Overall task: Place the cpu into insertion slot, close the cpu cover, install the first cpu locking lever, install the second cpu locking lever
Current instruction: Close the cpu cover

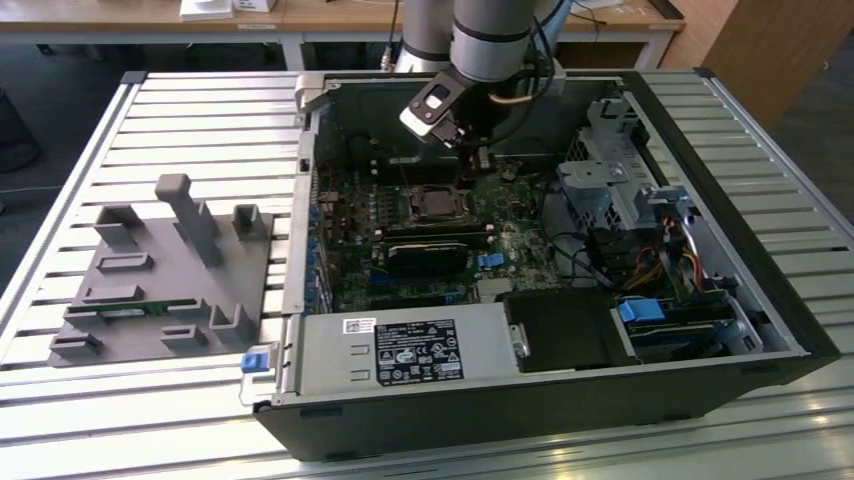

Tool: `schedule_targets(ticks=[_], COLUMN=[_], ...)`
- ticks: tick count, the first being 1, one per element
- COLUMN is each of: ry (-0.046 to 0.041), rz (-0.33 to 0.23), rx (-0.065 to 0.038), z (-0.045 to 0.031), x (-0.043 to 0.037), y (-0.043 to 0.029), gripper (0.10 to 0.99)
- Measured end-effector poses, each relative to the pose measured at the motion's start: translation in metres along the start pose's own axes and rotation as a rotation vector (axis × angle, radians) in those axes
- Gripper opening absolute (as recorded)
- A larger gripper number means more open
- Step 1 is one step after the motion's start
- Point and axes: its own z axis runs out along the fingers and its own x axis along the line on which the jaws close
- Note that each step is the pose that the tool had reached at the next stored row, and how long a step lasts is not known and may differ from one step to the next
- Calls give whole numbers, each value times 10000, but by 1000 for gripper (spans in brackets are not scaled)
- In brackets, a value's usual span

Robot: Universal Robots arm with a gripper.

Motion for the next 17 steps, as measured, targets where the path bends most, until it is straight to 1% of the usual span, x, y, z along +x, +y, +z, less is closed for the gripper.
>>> schedule_targets(ticks=[8, 15, 17], ry=[-2, -3, -4], rz=[1, 0, 0], rx=[1, 1, 2], z=[16, 40, 43], x=[4, 7, 7], y=[-110, -177, -185], gripper=[118, 118, 118])
